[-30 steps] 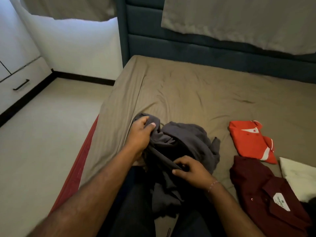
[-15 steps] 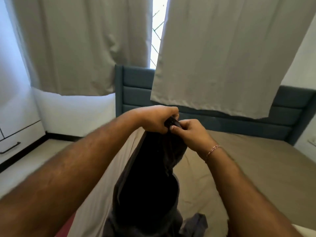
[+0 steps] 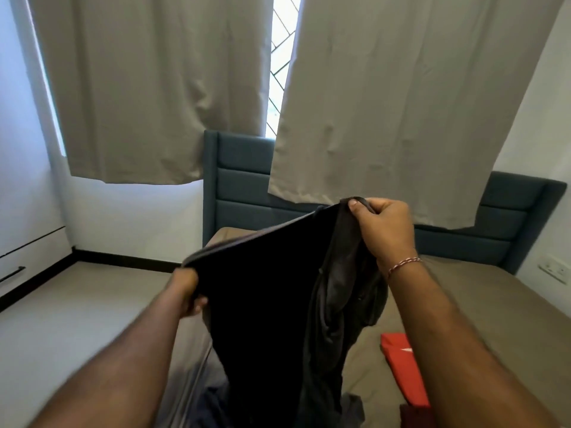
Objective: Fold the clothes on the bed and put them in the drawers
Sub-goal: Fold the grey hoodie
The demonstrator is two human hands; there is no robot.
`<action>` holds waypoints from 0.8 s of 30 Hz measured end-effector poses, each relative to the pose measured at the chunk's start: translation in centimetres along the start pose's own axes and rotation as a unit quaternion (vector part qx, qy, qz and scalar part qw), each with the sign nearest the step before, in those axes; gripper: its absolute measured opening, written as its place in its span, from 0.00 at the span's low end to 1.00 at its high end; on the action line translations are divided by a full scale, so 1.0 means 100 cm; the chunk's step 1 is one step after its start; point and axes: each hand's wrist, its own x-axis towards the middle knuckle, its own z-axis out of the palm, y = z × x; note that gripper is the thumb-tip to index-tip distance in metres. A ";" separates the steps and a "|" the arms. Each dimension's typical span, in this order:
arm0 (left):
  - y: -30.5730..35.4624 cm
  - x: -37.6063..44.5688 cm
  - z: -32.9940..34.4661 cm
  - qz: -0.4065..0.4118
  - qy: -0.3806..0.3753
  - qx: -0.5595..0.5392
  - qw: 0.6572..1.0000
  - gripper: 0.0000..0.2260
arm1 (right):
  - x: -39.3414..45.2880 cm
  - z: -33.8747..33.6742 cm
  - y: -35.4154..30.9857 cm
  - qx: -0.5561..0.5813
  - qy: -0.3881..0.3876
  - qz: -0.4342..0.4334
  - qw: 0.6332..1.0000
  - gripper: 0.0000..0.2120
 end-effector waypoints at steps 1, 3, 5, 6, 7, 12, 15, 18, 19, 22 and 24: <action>0.032 -0.005 0.004 0.017 -0.013 -0.066 0.998 0.10 | 0.000 -0.005 0.003 -0.018 0.007 -0.003 1.000 0.14; 0.109 -0.025 0.012 0.079 -0.042 -0.138 0.986 0.09 | -0.001 -0.014 0.004 -0.034 -0.009 -0.021 0.999 0.12; 0.176 -0.046 0.023 0.156 -0.097 -0.170 0.968 0.09 | -0.007 -0.023 0.003 -0.041 -0.056 -0.048 0.996 0.12; 0.201 -0.056 0.033 0.193 -0.143 -0.191 0.952 0.09 | -0.012 -0.027 0.005 -0.026 -0.078 -0.054 0.995 0.13; 0.223 -0.066 0.045 0.242 -0.198 -0.204 0.928 0.09 | -0.014 -0.028 0.006 0.013 -0.089 -0.046 0.995 0.13; 0.230 -0.080 0.108 0.462 -0.209 0.174 0.844 0.42 | -0.018 -0.012 0.049 0.166 0.009 0.129 0.978 0.09; 0.137 -0.063 0.112 0.480 -0.103 0.320 0.810 0.25 | -0.044 0.002 0.118 0.110 0.006 0.278 0.954 0.07; 0.000 -0.031 0.089 0.382 -0.062 0.389 0.836 0.05 | -0.097 0.004 0.191 0.048 -0.029 0.410 0.910 0.08; -0.046 -0.021 0.076 0.317 -0.066 0.420 0.848 0.07 | -0.116 0.004 0.210 0.035 -0.043 0.431 0.900 0.08; -0.147 0.000 0.037 0.163 -0.066 0.455 0.873 0.10 | -0.157 0.005 0.250 -0.009 -0.078 0.455 0.887 0.03; -0.179 0.007 0.024 0.127 -0.064 0.463 0.875 0.09 | -0.176 0.007 0.271 -0.008 -0.060 0.474 0.878 0.10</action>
